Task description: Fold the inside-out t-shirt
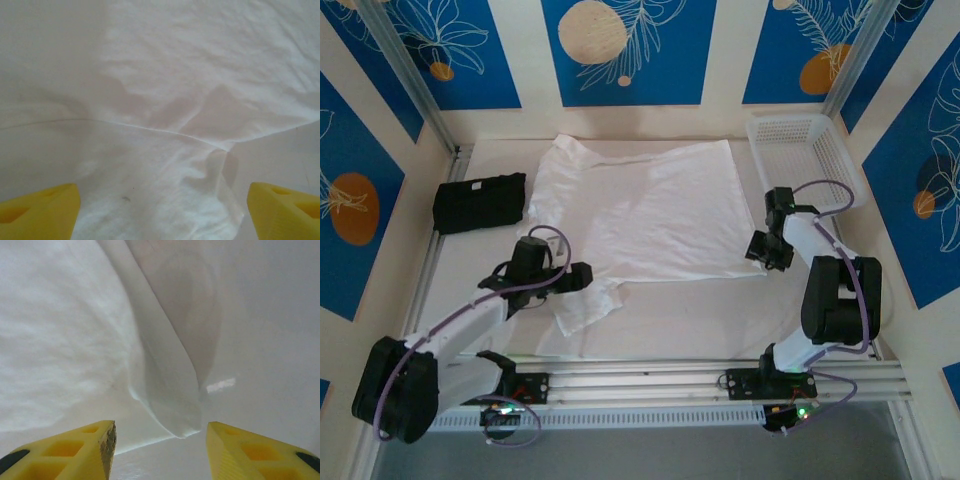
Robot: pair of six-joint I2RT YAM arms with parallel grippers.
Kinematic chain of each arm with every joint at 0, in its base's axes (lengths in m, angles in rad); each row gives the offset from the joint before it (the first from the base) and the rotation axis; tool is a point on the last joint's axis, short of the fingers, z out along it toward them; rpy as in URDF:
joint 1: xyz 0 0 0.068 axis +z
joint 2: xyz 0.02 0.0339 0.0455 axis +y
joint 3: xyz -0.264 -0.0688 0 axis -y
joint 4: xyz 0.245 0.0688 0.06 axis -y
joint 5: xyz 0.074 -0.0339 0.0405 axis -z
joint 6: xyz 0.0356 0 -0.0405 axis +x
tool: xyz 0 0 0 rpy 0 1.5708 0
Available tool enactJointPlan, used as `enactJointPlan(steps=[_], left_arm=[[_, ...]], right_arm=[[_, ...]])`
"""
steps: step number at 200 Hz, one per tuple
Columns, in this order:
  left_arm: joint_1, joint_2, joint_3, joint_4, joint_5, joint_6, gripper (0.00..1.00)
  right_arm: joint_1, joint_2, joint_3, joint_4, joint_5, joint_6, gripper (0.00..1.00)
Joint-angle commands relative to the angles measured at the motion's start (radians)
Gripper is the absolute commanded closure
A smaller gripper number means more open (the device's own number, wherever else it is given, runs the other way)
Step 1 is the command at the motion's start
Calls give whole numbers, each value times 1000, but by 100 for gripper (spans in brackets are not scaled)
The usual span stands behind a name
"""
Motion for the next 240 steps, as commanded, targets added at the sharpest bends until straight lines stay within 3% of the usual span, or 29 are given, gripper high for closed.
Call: enactJointPlan(steps=[1, 73, 102, 138, 184, 240], left_arm=[[-8, -54, 21, -104, -28, 36, 14], [-12, -53, -7, -89, -35, 36, 15], [-28, -36, -11, -130, -60, 21, 19], [-162, -82, -18, -253, -235, -56, 29], [-341, -184, -58, -470, -388, -251, 34], [-386, -120, -92, -403, -293, -287, 45]], right_arm=[[-28, 16, -31, -25, -52, 40, 49], [-72, 143, -2, 41, -84, 25, 55], [-72, 127, -7, 74, -101, 25, 75], [-67, 65, -43, 113, -113, 9, 92], [-66, -18, -103, 176, -155, 12, 97], [-67, -55, -111, 188, -184, 1, 98]])
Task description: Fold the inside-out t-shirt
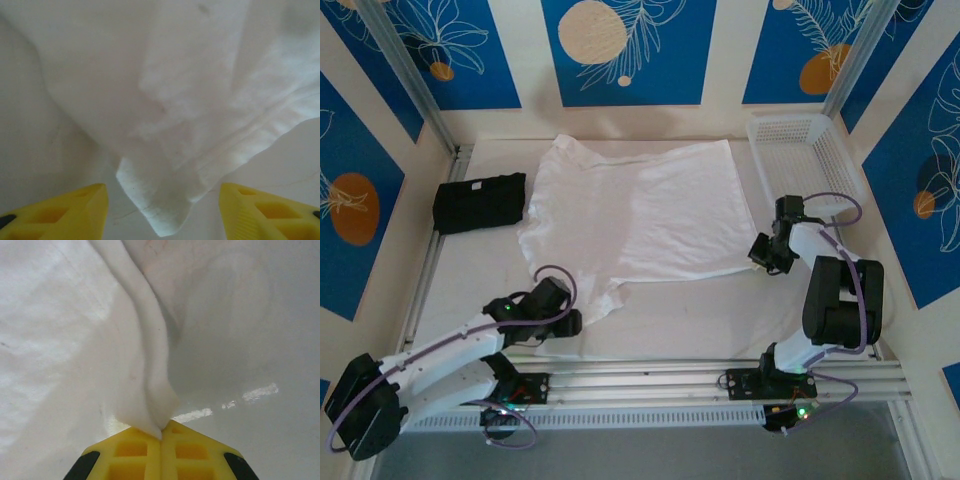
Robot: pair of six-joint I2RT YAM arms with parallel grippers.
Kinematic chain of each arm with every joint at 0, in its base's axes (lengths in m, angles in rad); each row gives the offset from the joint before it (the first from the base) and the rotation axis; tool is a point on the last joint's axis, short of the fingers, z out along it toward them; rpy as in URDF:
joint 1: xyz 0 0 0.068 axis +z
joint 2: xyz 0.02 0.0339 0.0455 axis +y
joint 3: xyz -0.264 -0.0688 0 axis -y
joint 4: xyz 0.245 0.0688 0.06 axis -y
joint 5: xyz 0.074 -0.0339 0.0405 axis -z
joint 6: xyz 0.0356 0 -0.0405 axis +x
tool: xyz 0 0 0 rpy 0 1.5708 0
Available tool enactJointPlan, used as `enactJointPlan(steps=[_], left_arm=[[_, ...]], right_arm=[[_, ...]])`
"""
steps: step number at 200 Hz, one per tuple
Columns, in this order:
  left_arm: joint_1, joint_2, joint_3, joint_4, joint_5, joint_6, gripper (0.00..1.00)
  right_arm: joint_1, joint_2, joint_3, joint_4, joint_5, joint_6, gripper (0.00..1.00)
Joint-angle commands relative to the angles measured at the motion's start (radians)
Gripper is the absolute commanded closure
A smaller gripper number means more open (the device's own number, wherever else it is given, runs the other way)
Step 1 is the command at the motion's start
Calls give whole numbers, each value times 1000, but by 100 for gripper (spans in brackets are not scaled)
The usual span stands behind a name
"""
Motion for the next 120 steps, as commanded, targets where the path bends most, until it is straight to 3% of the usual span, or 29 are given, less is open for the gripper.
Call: enactJointPlan(steps=[1, 42, 77, 120], left_arm=[[-12, 45, -10, 30, 27, -32, 45], [-15, 160, -13, 143, 67, -15, 68], [-20, 76, -16, 87, 78, -17, 91], [-21, -51, -9, -12, 145, -27, 98]], right_arm=[[1, -35, -16, 13, -44, -7, 98], [1, -75, -40, 13, -43, 2, 98], [-15, -132, -91, 31, -49, 16, 100], [-105, -237, -156, 52, -34, 39, 100]])
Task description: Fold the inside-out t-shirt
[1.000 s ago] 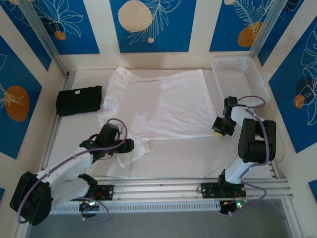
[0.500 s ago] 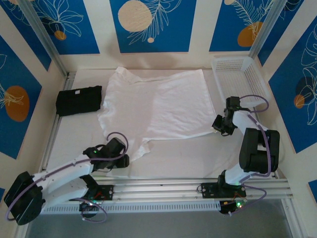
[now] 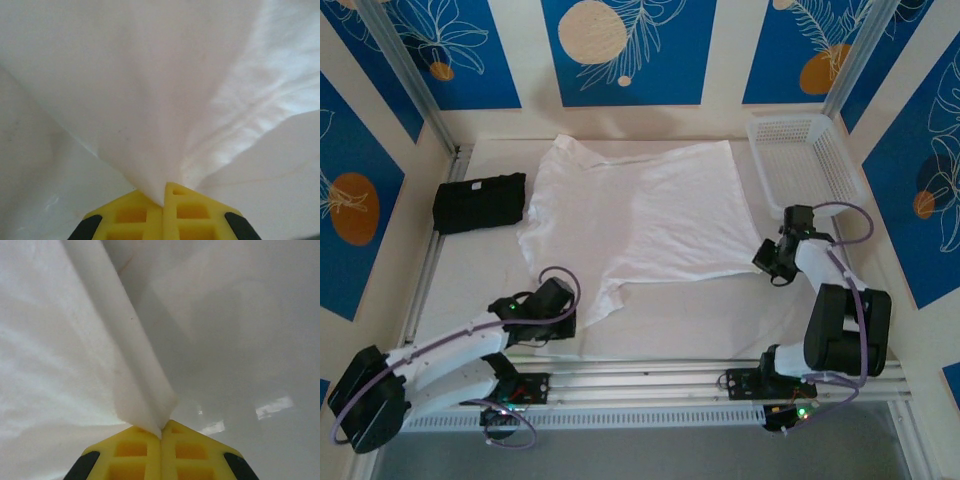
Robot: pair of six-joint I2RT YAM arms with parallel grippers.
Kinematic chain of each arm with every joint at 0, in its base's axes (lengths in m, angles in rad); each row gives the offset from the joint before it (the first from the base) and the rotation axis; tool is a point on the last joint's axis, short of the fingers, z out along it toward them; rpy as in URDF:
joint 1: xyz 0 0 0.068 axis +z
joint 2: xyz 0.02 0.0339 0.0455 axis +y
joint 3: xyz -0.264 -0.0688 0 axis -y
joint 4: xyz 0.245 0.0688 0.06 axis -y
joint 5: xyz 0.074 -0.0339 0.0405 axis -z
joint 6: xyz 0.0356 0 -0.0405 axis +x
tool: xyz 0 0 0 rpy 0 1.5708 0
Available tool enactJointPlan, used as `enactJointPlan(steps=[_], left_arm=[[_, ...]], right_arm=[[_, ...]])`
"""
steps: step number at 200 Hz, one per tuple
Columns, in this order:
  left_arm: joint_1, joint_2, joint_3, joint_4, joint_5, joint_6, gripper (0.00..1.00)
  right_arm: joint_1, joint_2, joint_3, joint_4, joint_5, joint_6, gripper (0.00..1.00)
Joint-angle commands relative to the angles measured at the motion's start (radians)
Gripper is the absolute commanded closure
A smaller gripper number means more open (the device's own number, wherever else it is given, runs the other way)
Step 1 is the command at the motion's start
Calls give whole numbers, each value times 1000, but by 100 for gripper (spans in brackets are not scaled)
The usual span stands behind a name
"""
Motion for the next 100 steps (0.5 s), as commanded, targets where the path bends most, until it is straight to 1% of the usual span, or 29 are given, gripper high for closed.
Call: enactJointPlan(steps=[1, 21, 57, 84, 100], left_arm=[[-8, -53, -2, -58, 80, -10, 98], [-8, -75, 8, -82, 115, -7, 99], [-7, -94, 37, -126, 130, 4, 100], [1, -120, 93, -174, 128, 31, 100], [28, -122, 151, -204, 122, 69, 100]], right_arm=[[-51, -53, -27, 18, -11, 29, 100], [-77, -51, -34, 23, -34, 30, 100], [-84, -64, -36, 16, -42, 30, 100], [-67, -92, -29, 9, -73, 25, 100], [-49, -105, -10, -5, -79, 21, 100]])
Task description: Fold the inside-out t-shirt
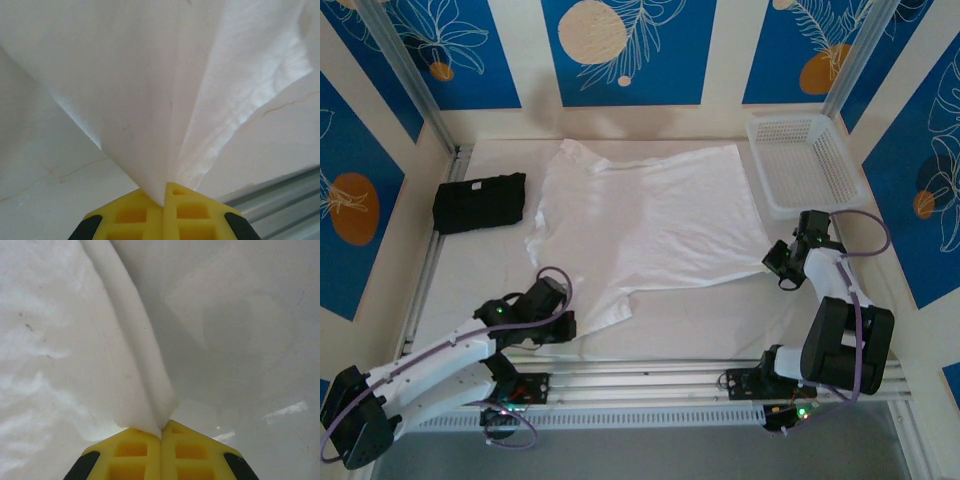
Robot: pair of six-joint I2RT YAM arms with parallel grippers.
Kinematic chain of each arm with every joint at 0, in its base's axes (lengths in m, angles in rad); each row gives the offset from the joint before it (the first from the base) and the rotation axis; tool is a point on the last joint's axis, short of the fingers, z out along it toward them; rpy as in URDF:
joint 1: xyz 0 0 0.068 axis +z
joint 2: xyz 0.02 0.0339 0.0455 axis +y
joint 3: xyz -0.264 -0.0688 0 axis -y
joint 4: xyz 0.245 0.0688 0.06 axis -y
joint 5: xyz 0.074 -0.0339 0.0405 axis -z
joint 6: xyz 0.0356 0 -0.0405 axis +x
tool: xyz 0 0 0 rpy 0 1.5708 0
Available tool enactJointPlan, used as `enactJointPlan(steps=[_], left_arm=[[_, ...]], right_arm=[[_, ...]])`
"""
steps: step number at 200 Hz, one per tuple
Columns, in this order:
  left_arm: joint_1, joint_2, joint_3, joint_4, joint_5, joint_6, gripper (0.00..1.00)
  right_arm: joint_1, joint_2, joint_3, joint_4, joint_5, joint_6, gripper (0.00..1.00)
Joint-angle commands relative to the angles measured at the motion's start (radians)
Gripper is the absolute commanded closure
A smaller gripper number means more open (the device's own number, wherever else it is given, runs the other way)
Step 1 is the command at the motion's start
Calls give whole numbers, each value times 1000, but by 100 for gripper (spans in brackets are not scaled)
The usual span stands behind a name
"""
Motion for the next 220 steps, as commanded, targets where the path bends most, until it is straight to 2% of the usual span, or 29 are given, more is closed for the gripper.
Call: enactJointPlan(steps=[1, 21, 55, 86, 130, 220], left_arm=[[28, -16, 95, -78, 16, 61, 100], [90, -1, 164, -100, 9, 130, 100], [254, 62, 285, -111, 27, 271, 100], [364, 143, 393, -60, 19, 369, 100], [496, 288, 521, 1, 57, 425, 100], [614, 453, 648, 69, 110, 435, 100]], right_arm=[[23, -38, 19, -20, -42, 6, 100], [41, -40, 45, -18, -39, -5, 99], [62, 5, 111, -20, 0, -19, 99], [74, 48, 172, -18, 33, -31, 99], [80, 104, 254, -12, 77, -46, 98], [144, 224, 369, -8, 135, -70, 98]])
